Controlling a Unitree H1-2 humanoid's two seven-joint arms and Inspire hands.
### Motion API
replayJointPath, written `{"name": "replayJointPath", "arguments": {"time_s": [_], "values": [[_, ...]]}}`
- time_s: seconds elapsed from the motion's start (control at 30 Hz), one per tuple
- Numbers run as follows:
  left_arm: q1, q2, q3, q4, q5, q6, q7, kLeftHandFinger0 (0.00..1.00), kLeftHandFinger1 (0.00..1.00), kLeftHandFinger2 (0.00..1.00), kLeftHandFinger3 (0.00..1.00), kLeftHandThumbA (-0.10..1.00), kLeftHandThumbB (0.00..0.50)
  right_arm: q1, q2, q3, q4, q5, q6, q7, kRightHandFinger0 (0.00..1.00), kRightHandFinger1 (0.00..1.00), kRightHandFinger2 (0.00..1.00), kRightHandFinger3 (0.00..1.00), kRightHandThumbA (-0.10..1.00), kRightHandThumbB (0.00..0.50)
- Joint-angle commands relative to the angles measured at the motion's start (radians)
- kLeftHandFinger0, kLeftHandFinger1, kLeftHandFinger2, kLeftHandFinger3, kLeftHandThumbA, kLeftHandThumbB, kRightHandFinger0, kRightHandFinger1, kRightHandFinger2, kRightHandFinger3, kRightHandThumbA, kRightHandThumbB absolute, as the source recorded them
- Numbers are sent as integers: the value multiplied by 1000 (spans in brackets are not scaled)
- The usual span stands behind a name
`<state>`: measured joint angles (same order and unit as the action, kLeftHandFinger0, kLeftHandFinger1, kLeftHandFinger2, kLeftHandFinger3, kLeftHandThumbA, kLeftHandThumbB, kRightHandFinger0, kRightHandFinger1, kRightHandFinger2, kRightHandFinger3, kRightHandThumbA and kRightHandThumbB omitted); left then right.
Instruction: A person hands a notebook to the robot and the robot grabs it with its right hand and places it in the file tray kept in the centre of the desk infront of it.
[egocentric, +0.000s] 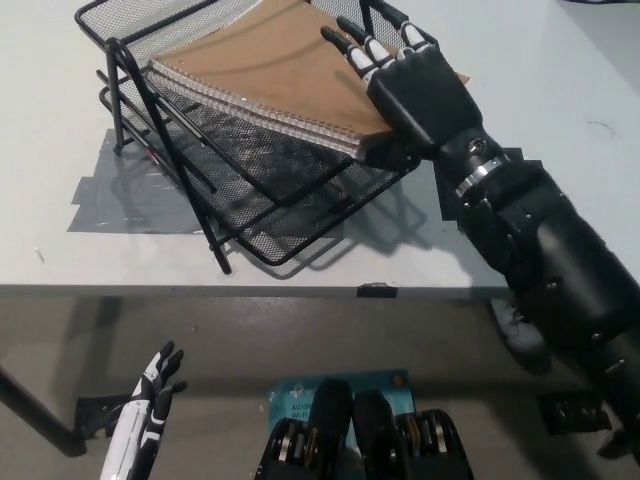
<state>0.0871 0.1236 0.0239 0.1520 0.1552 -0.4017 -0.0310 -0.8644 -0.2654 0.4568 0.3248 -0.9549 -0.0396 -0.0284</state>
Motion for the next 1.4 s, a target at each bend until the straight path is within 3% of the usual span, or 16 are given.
{"name": "replayJointPath", "arguments": {"time_s": [0.0,0.17,0.5,0.73,0.77,0.8,0.83,0.87,0.9,0.97,1.1,1.27,1.33,1.37], "values": [[-12,23,10,-65,-1,15,7,900,1000,1000,1000,1000,347,-769,-579,92,-582,1119,510,1276,1000,1000,1000,1000,680,500],[-27,27,9,-61,-5,12,5,895,1000,1000,1000,1000,351,-823,-608,152,-554,1199,510,1246,1000,1000,1000,1000,588,500],[-43,32,12,-56,-7,15,4,900,1000,1000,1000,1000,347,-865,-628,209,-539,1244,510,1234,1000,1000,1000,1000,531,500],[-54,34,13,-60,-9,29,2,899,1000,1000,1000,1000,346,-898,-651,245,-521,1307,510,1233,1000,1000,1000,1000,645,500],[-56,33,12,-59,-7,27,3,899,1000,1000,1000,1000,346,-902,-658,252,-519,1332,510,1222,1000,1000,1000,1000,799,500],[-58,33,11,-58,-2,26,5,897,1000,1000,1000,1000,345,-902,-663,250,-517,1364,510,1209,1000,1000,1000,1000,1000,440],[-59,33,11,-58,0,27,5,897,1000,1000,1000,1000,345,-900,-663,244,-517,1371,510,1205,1000,1000,1000,1000,1000,463],[-60,33,11,-58,0,26,5,896,1000,1000,1000,1000,343,-904,-673,255,-517,1410,510,1169,1000,1000,1000,1000,1000,429],[-60,33,11,-58,0,26,5,896,1000,1000,1000,1000,343,-904,-673,255,-517,1410,510,1169,1000,1000,1000,1000,1000,429],[-65,37,11,-60,0,32,2,892,1000,1000,1000,1000,345,-889,-709,279,-521,1546,510,1030,1000,1000,1000,1000,1000,390],[-67,40,10,-59,-5,35,-3,902,1000,1000,1000,1000,358,-864,-737,288,-535,1621,510,968,1000,1000,1000,1000,1000,445],[-71,42,9,-58,-1,35,-3,901,1000,1000,1000,1000,349,-866,-735,296,-512,1625,510,1003,1000,1000,1000,1000,1000,468],[-73,41,10,-57,1,35,0,898,1000,1000,1000,1000,346,-852,-711,245,-507,1537,510,1088,1000,1000,1000,1000,1000,466],[-74,40,11,-56,0,35,1,897,1000,1000,1000,1000,345,-850,-706,232,-508,1507,510,1113,1000,1000,1000,1000,1000,493]]}}
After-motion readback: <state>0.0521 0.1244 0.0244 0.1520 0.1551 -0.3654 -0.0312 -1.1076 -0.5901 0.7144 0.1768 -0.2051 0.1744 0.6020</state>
